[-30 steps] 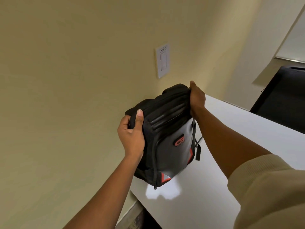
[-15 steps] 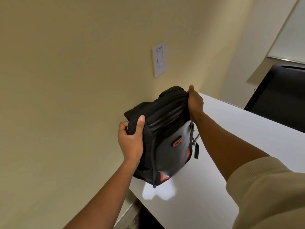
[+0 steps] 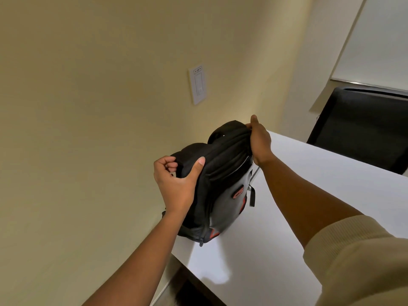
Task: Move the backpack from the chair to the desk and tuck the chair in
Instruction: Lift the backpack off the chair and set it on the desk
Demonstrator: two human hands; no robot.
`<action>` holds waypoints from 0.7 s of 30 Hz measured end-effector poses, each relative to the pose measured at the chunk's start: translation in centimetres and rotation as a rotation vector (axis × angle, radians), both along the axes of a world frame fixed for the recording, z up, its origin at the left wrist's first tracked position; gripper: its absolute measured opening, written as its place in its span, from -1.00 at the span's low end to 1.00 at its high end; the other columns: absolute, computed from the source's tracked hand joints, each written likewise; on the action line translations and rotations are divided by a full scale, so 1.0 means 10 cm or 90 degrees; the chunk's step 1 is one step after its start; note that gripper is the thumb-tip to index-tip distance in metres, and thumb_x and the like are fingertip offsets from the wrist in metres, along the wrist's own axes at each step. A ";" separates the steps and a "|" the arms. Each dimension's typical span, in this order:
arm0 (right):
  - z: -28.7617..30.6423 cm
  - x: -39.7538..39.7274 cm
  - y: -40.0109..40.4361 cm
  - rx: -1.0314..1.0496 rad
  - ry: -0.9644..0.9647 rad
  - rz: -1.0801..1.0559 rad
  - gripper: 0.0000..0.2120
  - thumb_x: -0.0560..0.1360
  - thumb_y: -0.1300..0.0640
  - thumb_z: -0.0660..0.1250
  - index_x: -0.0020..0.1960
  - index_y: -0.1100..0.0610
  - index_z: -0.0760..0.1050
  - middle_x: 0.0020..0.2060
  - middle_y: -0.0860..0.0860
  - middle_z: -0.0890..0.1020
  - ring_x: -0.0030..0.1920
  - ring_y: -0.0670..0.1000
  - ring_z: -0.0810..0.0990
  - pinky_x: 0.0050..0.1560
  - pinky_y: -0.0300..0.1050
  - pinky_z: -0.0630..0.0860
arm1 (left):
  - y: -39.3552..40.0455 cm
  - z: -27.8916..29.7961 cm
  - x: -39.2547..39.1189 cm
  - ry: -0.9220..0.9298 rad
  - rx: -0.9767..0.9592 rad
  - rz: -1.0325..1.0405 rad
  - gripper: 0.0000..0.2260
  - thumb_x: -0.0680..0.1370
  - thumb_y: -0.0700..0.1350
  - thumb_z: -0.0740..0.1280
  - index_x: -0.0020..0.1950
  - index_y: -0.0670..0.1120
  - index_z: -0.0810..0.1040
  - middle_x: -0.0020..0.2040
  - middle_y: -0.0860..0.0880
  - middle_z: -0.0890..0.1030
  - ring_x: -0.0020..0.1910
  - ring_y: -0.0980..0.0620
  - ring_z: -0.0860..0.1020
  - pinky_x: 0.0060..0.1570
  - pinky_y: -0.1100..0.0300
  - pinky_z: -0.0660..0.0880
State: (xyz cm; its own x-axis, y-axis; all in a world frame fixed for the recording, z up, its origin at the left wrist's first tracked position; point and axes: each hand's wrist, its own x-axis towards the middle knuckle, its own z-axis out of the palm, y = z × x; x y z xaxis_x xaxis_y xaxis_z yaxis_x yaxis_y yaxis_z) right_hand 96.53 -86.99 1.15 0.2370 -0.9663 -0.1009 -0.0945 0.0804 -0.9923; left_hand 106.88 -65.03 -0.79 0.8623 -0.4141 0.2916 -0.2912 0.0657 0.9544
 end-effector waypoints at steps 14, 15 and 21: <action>-0.12 -0.43 0.12 -0.043 0.049 -0.023 -0.63 0.62 -0.24 0.07 0.09 0.00 0.49 -0.13 -0.21 0.51 -0.11 -0.15 0.46 0.09 -0.02 0.32 | -0.03 0.37 -0.42 -0.203 0.049 -0.004 -0.52 0.42 0.19 0.55 0.20 0.01 0.49 0.13 0.13 0.47 0.18 0.06 0.39 0.24 -0.06 0.44; -0.11 -0.46 0.14 -0.051 0.055 -0.022 -0.61 0.63 -0.25 0.07 0.11 0.01 0.49 -0.12 -0.20 0.52 -0.10 -0.14 0.47 0.09 -0.03 0.33 | -0.06 0.42 -0.46 -0.243 0.044 -0.014 -0.55 0.44 0.18 0.53 0.19 0.01 0.51 0.14 0.15 0.48 0.18 0.08 0.39 0.23 -0.05 0.43; -0.07 -0.77 0.27 -0.110 0.117 -0.042 -0.60 0.63 -0.25 0.08 0.22 0.01 0.46 0.10 -0.05 0.54 0.03 -0.03 0.47 0.07 -0.07 0.34 | -0.26 0.61 -0.76 -0.354 0.008 -0.144 -0.67 0.53 0.02 0.46 0.25 -0.02 0.54 0.22 0.14 0.56 0.24 0.15 0.40 0.26 0.09 0.43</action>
State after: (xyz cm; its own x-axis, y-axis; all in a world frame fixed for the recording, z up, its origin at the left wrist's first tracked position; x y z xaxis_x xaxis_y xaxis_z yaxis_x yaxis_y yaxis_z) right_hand 88.85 -84.26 0.50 0.1654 -0.9857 0.0315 -0.2741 -0.0766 -0.9586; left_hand 99.30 -67.60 5.32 0.4718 -0.5757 0.6678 -0.7269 0.1747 0.6642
